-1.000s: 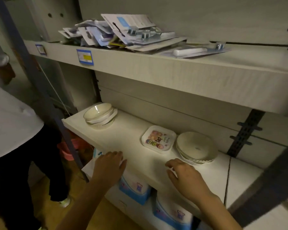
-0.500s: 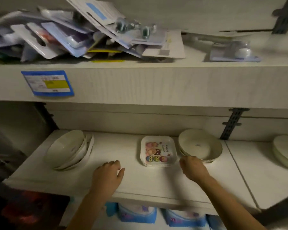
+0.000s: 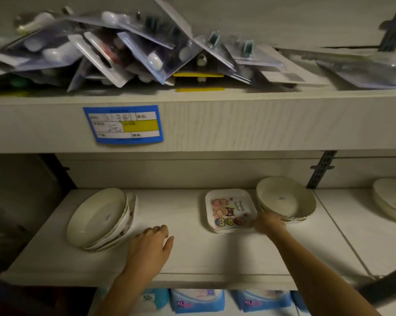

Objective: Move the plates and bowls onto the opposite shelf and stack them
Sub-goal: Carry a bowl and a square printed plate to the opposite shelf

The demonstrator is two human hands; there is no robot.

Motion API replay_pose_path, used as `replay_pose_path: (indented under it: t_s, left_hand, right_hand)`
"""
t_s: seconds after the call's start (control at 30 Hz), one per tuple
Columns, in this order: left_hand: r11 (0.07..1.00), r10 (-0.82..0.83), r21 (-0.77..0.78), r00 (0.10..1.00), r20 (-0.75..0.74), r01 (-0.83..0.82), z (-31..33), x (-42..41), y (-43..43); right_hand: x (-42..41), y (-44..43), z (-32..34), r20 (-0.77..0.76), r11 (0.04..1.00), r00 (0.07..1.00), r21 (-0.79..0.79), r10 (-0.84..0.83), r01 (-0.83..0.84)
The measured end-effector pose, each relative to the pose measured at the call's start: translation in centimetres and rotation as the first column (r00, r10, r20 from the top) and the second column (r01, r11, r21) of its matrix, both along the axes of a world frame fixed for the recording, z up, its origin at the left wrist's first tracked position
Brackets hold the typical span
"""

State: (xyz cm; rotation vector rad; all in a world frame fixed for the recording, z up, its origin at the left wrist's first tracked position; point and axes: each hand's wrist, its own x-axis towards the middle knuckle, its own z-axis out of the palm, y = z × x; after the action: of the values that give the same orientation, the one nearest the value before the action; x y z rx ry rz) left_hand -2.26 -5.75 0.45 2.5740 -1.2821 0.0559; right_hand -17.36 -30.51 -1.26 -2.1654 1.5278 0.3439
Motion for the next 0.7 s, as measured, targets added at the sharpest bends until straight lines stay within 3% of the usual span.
replay_pose_path:
  t_s: [0.23, 0.4, 0.53, 0.63, 0.7]
  left_hand:
    - [0.991, 0.117, -0.063, 0.993, -0.005, -0.117, 0.8, 1.6, 4.0]
    - [0.927, 0.345, -0.132, 0.936, -0.073, -0.352, 1.2, 4.6, 7.5]
    - [0.816, 0.57, -0.068, 0.819, -0.07, -0.574, 1.0, 8.7, 9.6]
    - [0.693, 0.708, 0.049, 0.668, -0.23, -0.719, -0.2, 11.5, 10.7]
    - [0.66, 0.736, 0.138, 0.599, -0.316, -0.739, -1.5, 13.4, 11.6]
  right_hand:
    - [-0.4, 0.0, 2.3, 0.125, 0.998, 0.991, 0.026, 0.048, -0.051]
    - [-1.2, 2.0, 3.8, 0.233, 0.996, 0.969, -0.052, 0.086, -0.076]
    - [-1.8, 4.9, 4.6, 0.353, 0.994, 0.93, -0.066, 0.104, -0.086]
    - [-1.8, 6.9, 5.1, 0.44, 0.998, 0.896, -0.004, 0.056, -0.061]
    - [-1.8, 8.1, 5.3, 0.461, 0.999, 0.887, 0.026, 0.022, -0.038]
